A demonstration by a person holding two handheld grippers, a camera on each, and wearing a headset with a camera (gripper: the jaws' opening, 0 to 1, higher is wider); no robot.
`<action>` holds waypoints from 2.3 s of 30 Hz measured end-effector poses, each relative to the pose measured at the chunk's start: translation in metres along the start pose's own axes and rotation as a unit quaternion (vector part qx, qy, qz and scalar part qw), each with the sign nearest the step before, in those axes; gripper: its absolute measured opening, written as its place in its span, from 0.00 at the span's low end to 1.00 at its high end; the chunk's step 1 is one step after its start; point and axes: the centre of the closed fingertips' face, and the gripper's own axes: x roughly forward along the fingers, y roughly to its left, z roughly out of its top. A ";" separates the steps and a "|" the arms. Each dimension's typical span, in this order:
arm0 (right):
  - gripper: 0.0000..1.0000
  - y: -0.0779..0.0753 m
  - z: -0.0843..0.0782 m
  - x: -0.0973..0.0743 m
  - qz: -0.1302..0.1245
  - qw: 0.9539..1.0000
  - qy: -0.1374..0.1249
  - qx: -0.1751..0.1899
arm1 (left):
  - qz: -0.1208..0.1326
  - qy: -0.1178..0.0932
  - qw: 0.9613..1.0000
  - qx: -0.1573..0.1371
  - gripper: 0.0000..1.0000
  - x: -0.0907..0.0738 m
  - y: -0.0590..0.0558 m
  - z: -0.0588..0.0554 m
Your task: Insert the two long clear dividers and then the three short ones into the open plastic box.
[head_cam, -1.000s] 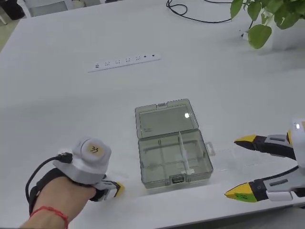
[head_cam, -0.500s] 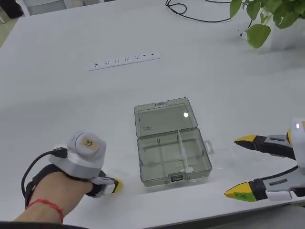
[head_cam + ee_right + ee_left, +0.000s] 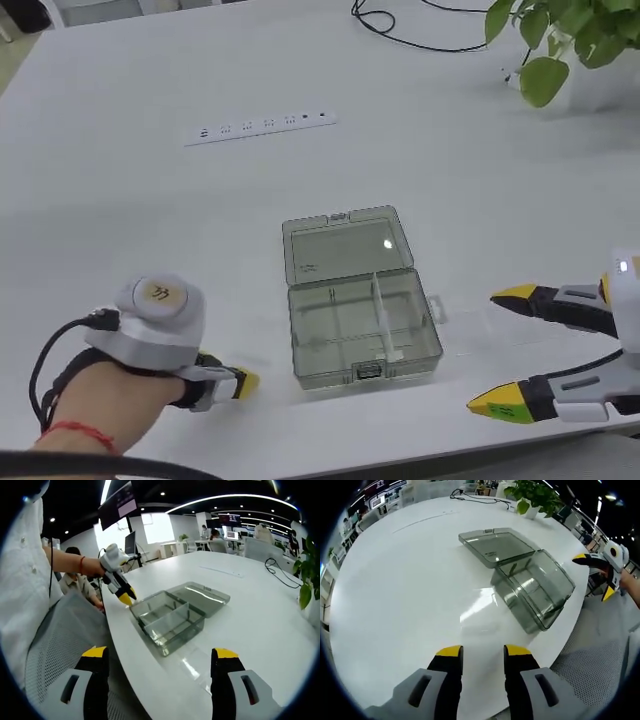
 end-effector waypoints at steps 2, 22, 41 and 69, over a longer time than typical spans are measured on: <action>0.85 0.002 0.001 0.000 0.000 1.000 0.003 -0.003 | -0.002 -0.008 1.000 -0.004 0.30 -0.004 -0.002 0.003; 0.83 0.007 0.020 0.003 -0.007 1.000 0.007 0.011 | -0.038 -0.082 0.995 -0.029 0.30 -0.032 -0.023 0.032; 0.73 0.015 0.055 0.014 -0.018 0.997 -0.029 0.065 | -0.093 -0.148 0.983 -0.053 0.30 -0.050 -0.053 0.057; 0.29 0.027 0.108 0.045 -0.034 0.975 -0.091 0.201 | -0.166 -0.195 0.966 -0.042 0.30 -0.056 -0.110 0.083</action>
